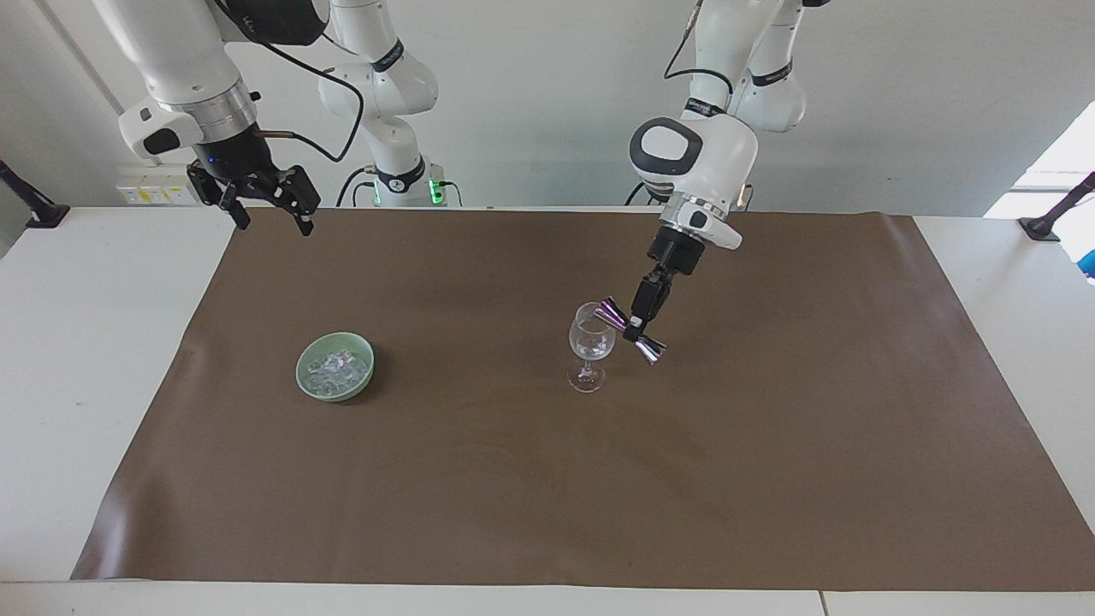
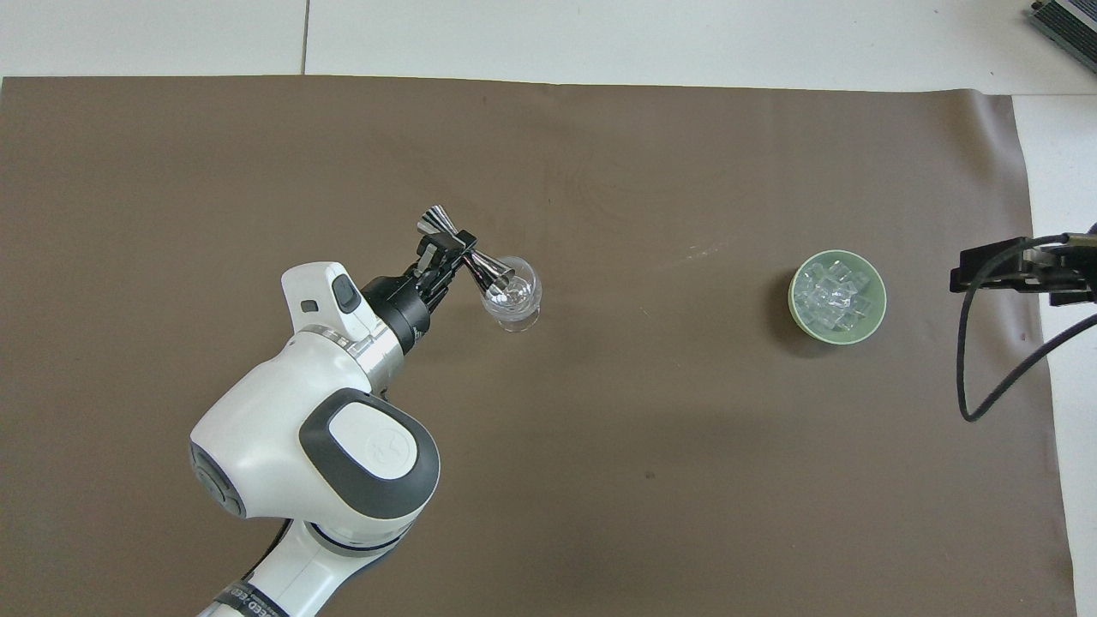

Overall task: Pour wine and add ice with both arms
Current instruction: 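Tilt the silver cup with the left gripper to pour into the glass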

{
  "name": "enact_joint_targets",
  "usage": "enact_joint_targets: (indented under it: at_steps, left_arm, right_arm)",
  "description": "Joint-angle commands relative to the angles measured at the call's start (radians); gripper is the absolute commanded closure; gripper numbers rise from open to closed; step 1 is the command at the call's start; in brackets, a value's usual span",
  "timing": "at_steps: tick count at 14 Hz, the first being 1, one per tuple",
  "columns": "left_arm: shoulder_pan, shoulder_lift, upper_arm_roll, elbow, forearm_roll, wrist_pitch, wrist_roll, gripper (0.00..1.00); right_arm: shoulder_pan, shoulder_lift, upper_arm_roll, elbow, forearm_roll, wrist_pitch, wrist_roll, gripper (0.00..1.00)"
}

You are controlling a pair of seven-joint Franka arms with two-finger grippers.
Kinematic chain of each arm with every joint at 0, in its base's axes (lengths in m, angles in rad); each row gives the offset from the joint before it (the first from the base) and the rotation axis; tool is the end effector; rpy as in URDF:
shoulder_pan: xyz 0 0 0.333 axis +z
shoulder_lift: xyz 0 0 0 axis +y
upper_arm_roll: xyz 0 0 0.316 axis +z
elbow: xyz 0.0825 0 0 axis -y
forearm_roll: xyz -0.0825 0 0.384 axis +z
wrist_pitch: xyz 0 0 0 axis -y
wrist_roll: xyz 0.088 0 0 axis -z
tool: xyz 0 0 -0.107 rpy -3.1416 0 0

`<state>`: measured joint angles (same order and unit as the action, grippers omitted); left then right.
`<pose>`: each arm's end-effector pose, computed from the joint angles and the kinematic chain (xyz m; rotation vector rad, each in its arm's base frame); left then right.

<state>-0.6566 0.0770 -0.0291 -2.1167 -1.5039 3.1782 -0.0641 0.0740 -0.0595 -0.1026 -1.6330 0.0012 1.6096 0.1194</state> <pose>0.4873 -0.2799 0.4290 2.0181 0.9777 0.5303 0.5394 -0.0170 0.6309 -3.1236 0.2315 -0.0555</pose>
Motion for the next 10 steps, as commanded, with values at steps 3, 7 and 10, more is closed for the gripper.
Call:
enact_joint_targets:
  at_steps: [3,7,10]
  left_arm:
    - [-0.043,-0.006,0.014,-0.005,0.004,0.057,0.061,1.00]
    - [-0.060,-0.016,0.011,-0.005,0.004,0.106,0.148,1.00]
    - [-0.078,-0.017,0.012,-0.003,0.004,0.109,0.152,1.00]
  right_arm:
    - [-0.008,-0.023,0.003,-0.025,0.026,-0.002,-0.021,0.00]
    - [-0.008,-0.023,0.003,-0.025,0.026,-0.002,-0.021,0.00]
    - [-0.008,-0.025,0.003,-0.025,0.026,-0.002,-0.021,0.00]
